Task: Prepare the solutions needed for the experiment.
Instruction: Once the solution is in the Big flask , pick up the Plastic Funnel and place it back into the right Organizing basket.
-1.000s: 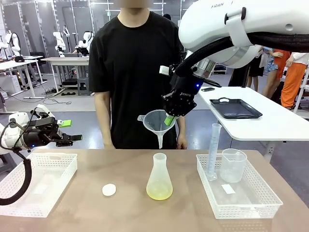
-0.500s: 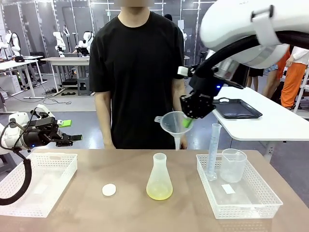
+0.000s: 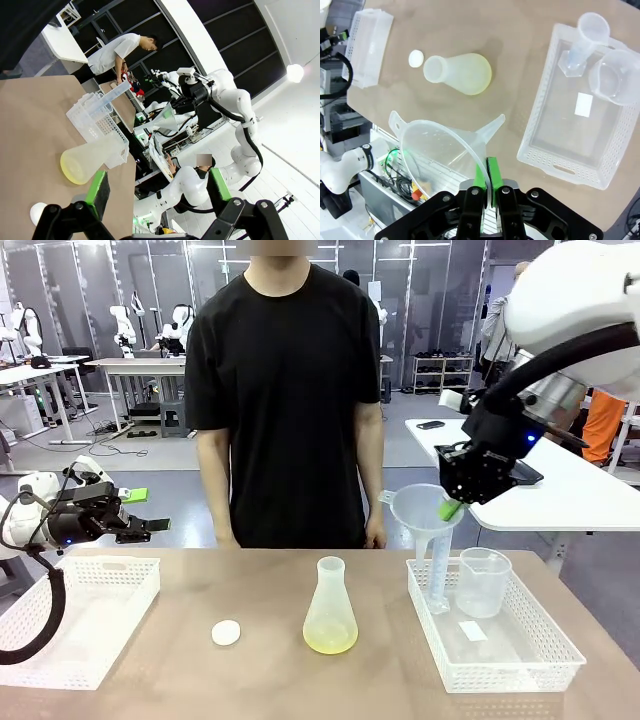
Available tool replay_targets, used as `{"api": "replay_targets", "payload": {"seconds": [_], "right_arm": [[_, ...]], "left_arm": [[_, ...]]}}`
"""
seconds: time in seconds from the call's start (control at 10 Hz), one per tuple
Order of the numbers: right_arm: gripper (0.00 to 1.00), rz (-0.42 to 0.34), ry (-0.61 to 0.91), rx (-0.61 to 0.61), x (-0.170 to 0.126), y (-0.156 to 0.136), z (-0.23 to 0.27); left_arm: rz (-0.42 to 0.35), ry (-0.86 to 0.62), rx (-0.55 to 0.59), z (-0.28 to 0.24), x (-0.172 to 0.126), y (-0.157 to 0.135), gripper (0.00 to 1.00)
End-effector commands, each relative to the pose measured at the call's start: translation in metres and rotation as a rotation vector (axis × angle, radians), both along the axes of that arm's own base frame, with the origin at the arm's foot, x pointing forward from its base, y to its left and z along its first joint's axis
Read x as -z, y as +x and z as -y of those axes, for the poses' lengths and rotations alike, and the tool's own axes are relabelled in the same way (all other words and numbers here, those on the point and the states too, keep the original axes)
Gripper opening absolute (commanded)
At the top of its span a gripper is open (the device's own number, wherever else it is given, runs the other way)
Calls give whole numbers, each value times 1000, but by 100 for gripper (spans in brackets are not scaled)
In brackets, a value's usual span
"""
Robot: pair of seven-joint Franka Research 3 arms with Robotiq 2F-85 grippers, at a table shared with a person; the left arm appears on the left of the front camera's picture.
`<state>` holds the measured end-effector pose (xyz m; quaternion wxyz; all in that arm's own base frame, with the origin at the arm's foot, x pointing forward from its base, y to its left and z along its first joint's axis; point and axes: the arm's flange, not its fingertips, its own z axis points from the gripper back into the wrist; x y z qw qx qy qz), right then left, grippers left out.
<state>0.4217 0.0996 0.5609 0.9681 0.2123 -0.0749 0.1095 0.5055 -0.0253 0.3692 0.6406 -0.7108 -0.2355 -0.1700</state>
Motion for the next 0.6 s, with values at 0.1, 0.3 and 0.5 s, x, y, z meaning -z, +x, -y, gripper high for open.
{"api": "replay_targets", "payload": {"seconds": [0.1, 0.3, 0.5], "right_arm": [[0, 6, -17, -19, -5, 2, -12], [0, 6, -17, -19, -5, 2, -12], [4, 6, -9, -20, -2, -1, -10]], "left_arm": [[5, 22, 1, 1, 0, -2, 100], [5, 22, 1, 1, 0, -2, 100], [5, 22, 1, 1, 0, -2, 100]]}}
